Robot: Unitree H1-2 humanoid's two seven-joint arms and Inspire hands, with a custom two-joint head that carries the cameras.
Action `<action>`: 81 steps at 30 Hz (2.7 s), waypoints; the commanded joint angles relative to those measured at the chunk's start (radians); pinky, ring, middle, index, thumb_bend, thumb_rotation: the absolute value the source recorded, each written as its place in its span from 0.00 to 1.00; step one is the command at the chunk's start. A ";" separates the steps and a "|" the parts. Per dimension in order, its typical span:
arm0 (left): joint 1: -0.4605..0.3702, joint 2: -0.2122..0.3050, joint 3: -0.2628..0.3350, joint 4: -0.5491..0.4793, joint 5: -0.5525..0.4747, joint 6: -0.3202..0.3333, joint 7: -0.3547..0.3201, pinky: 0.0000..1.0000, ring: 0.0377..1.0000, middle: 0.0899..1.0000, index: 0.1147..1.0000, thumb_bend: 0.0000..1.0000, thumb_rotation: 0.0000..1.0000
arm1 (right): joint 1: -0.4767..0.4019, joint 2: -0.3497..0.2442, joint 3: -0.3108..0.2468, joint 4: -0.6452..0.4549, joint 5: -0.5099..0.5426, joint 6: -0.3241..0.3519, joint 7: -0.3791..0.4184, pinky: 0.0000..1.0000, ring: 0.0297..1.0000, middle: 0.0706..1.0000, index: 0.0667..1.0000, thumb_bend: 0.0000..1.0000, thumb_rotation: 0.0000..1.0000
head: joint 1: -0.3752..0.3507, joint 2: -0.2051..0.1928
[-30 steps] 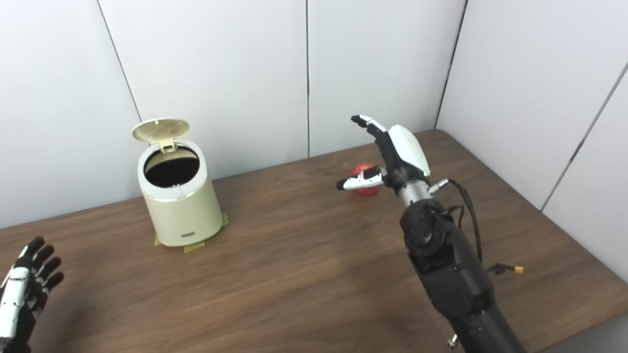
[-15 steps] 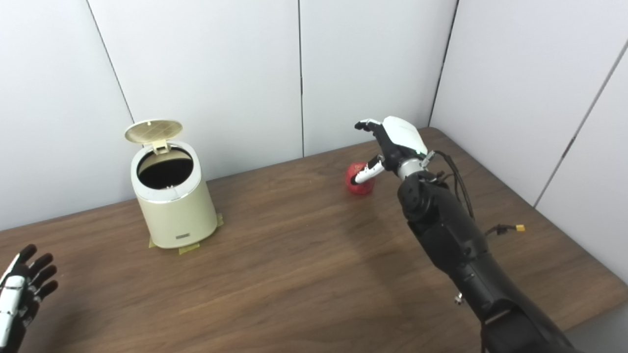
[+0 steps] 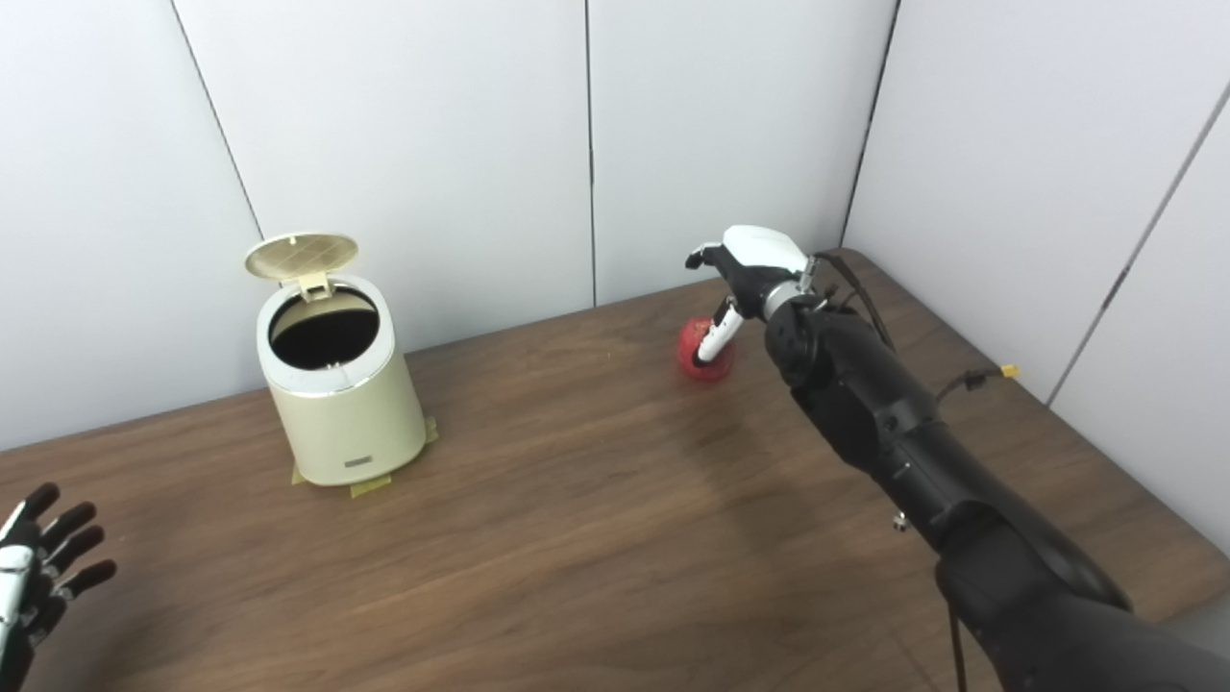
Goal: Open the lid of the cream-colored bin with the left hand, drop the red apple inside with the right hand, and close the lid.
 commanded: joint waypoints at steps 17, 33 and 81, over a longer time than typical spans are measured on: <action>-0.026 0.015 -0.007 -0.033 0.010 -0.017 0.014 0.87 0.92 0.94 1.00 0.44 0.82 | -0.092 -0.048 0.079 0.147 -0.059 -0.116 -0.010 0.68 0.81 0.83 0.76 0.93 0.17 | 0.048 0.023; -0.020 0.016 -0.007 -0.075 0.018 0.044 0.033 1.00 1.00 0.98 1.00 0.40 0.83 | -0.067 -0.055 0.058 0.134 -0.032 -0.143 0.004 0.56 0.67 0.72 0.72 0.87 0.11 | 0.105 0.041; -0.001 -0.060 -0.025 -0.136 0.036 0.046 0.070 1.00 1.00 1.00 1.00 0.40 0.70 | -0.025 0.156 -0.065 -0.484 0.000 -0.198 -0.102 0.45 0.38 0.46 0.49 0.52 0.00 | 0.359 0.055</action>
